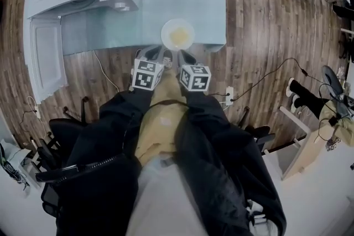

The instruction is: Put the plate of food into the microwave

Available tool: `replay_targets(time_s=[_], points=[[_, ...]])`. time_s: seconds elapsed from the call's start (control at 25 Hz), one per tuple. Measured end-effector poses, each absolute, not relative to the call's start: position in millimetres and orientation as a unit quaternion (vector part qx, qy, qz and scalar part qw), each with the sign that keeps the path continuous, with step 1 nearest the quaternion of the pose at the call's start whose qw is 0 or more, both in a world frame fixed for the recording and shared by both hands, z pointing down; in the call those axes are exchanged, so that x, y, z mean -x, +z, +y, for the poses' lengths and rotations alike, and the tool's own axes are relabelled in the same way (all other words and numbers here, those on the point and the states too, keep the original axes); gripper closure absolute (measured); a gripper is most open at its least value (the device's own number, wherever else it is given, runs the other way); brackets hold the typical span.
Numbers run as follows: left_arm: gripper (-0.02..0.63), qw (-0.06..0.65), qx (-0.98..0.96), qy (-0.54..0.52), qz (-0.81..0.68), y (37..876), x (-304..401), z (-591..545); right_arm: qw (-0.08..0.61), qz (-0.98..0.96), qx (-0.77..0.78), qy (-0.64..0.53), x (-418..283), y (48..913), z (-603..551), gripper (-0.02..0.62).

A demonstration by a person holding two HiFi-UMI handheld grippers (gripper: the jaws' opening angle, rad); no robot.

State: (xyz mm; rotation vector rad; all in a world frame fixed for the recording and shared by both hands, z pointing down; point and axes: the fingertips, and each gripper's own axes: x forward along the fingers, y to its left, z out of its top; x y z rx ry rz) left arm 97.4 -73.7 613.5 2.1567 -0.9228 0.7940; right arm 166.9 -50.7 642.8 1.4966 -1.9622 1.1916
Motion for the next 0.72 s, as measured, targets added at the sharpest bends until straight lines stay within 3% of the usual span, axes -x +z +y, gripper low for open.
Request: replay_targets(time_s=[0.08,0.16,0.72], points=[[0.604,0.331,-0.822,0.306,-0.348,617,-97,-73,0.198,-0.692,-0.538,0.438,-169,652,-47,0.590],[0.604,0.332,-0.821,0.309,-0.347,619,-96,-73,0.192,-0.684,-0.538,0.453,-171,661,-45,0.545],[0.604,0.345,-0.807,0.330,-0.347,637,-83,-80,0.107,-0.580,-0.576,0.566,-198,712,-36,0.457]])
